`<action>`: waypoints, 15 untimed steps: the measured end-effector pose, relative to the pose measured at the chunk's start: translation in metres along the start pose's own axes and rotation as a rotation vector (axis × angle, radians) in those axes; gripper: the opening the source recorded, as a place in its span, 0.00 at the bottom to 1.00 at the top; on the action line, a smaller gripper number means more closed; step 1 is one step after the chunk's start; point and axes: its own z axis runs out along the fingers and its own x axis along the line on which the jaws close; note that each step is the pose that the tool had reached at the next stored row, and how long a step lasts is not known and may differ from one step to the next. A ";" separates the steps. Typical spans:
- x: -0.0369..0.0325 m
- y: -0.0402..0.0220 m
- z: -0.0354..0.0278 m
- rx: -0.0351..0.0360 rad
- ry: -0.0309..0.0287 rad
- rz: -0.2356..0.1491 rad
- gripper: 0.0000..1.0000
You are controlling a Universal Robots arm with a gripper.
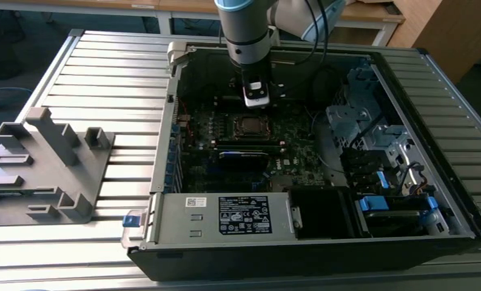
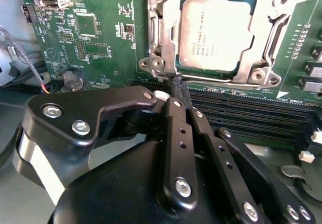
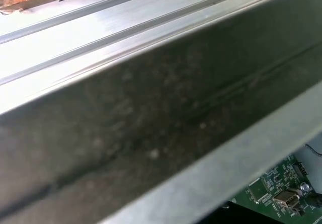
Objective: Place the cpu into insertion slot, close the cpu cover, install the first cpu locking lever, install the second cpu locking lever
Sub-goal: 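Install the first cpu locking lever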
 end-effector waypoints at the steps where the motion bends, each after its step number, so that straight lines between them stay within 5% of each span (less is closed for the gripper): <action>1: -0.0005 0.0003 0.0002 -0.0009 0.0005 0.000 0.11; 15: -0.0028 -0.0011 0.0002 -0.0074 0.0038 0.002 0.11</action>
